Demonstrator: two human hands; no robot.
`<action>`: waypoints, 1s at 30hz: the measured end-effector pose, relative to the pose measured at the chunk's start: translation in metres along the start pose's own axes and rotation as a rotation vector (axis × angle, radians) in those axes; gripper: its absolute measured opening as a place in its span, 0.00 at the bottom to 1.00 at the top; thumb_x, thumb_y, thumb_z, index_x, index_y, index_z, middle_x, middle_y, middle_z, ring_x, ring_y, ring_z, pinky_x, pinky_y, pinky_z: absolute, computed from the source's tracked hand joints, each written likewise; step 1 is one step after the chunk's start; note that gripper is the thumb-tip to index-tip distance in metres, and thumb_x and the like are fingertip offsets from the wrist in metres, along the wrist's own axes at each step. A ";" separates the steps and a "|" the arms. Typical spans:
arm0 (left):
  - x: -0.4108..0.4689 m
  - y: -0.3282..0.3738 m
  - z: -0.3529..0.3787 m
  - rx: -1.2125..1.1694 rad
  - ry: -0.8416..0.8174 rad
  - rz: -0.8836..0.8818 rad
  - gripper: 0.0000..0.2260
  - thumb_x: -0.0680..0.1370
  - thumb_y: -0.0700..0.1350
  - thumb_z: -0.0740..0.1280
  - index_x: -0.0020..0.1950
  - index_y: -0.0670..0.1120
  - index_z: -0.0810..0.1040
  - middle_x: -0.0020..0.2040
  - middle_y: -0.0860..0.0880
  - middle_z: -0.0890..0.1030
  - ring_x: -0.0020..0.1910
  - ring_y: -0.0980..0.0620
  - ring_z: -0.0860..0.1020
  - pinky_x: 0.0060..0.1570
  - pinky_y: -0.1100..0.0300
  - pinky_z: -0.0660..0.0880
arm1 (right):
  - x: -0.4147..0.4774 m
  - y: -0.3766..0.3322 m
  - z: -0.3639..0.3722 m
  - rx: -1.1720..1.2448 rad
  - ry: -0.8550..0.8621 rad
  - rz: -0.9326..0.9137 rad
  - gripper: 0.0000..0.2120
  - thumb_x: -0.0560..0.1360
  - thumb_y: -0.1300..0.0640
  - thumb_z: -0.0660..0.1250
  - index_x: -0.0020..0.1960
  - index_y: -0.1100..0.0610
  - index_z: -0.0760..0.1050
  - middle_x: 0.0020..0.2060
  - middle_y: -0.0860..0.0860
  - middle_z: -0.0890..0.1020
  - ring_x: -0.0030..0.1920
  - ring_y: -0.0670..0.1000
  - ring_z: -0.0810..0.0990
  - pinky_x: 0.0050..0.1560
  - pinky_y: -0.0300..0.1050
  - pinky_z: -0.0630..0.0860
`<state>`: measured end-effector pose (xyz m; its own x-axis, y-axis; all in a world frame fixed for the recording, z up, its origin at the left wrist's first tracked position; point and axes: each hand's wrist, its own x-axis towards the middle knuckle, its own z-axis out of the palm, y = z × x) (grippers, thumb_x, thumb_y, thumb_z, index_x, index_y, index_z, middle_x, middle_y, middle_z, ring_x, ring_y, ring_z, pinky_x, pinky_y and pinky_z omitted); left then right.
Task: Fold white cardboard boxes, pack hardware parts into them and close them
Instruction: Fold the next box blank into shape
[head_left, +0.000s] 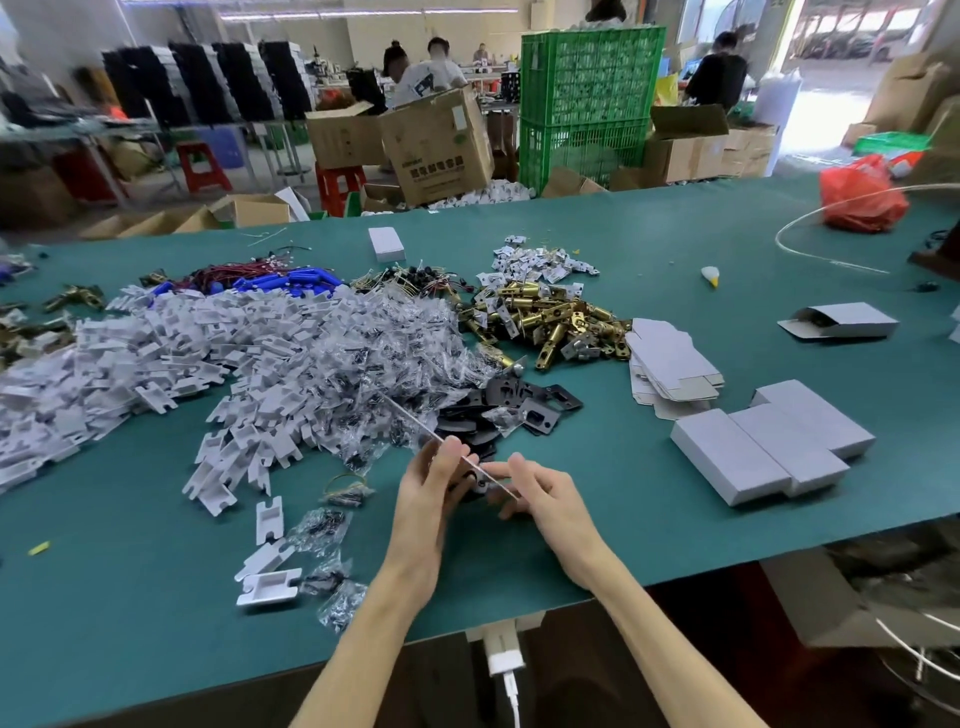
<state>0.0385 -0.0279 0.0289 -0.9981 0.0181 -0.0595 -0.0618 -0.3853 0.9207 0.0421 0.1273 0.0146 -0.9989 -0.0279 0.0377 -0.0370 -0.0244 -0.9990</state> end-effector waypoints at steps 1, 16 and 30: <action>0.002 -0.001 0.001 -0.011 0.019 -0.010 0.29 0.76 0.60 0.75 0.60 0.35 0.77 0.53 0.35 0.83 0.55 0.43 0.83 0.60 0.51 0.79 | -0.001 0.001 0.000 -0.011 -0.002 -0.013 0.21 0.84 0.46 0.57 0.59 0.56 0.85 0.53 0.54 0.86 0.53 0.51 0.84 0.52 0.46 0.82; 0.016 -0.024 -0.010 0.142 0.165 -0.059 0.05 0.82 0.39 0.69 0.57 0.39 0.80 0.49 0.42 0.84 0.40 0.50 0.78 0.36 0.59 0.76 | -0.001 0.010 -0.007 0.072 0.090 0.006 0.14 0.75 0.60 0.70 0.61 0.55 0.77 0.53 0.51 0.86 0.52 0.52 0.85 0.53 0.48 0.81; 0.004 -0.032 -0.017 0.123 0.060 0.108 0.11 0.80 0.50 0.69 0.51 0.44 0.85 0.44 0.45 0.83 0.38 0.53 0.76 0.38 0.62 0.77 | 0.002 0.012 -0.009 0.211 0.076 -0.040 0.24 0.76 0.59 0.71 0.70 0.46 0.72 0.54 0.55 0.86 0.52 0.54 0.84 0.52 0.47 0.81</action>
<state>0.0366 -0.0310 -0.0072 -0.9970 -0.0738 0.0228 0.0417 -0.2665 0.9629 0.0390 0.1357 0.0027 -0.9963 0.0522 0.0678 -0.0782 -0.2330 -0.9693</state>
